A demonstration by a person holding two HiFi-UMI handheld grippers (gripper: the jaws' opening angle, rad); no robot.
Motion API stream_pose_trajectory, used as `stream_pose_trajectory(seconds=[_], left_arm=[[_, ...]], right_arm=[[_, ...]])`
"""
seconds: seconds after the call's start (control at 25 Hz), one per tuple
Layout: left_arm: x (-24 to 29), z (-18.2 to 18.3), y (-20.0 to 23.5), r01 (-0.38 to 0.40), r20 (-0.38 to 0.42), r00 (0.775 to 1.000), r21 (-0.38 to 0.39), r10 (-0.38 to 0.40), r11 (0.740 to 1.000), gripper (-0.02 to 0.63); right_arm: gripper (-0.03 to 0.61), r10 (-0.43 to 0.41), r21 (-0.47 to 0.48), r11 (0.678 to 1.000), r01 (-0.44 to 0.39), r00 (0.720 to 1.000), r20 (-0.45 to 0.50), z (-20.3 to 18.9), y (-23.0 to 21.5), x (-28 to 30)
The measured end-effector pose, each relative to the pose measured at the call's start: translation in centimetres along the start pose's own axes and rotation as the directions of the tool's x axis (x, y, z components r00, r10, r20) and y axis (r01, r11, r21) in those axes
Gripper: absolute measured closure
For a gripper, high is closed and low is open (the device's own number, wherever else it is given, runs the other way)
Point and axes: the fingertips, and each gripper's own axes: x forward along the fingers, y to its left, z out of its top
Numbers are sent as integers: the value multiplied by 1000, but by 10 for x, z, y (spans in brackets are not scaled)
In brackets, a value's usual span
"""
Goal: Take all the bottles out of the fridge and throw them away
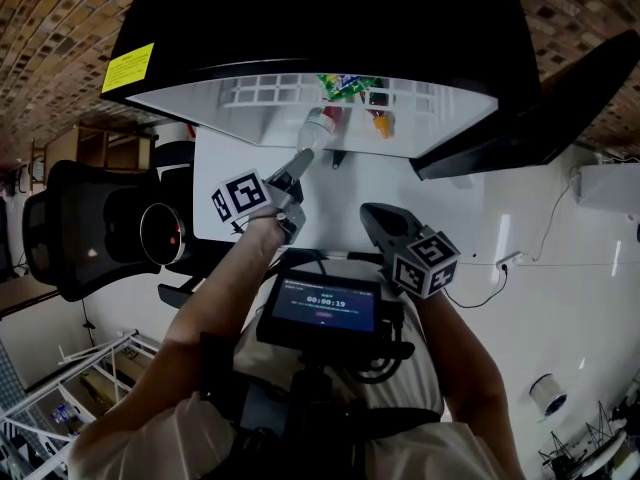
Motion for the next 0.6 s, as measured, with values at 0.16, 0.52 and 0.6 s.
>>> stream_pose_trajectory(seconds=[0.16, 0.52, 0.6], left_arm=[[-11, 0, -3, 28, 17, 999, -20, -27, 999, 456], [-49, -1, -17, 125, 66, 990, -34, -123, 992, 456], [-61, -1, -16, 136, 79, 988, -32, -133, 990, 457]], right_arm=[[577, 17, -13, 1000, -17, 1000, -9, 2, 2, 4], [577, 84, -59, 994, -87, 995, -43, 9, 19, 16], [577, 105, -78, 991, -110, 993, -56, 10, 26, 23]])
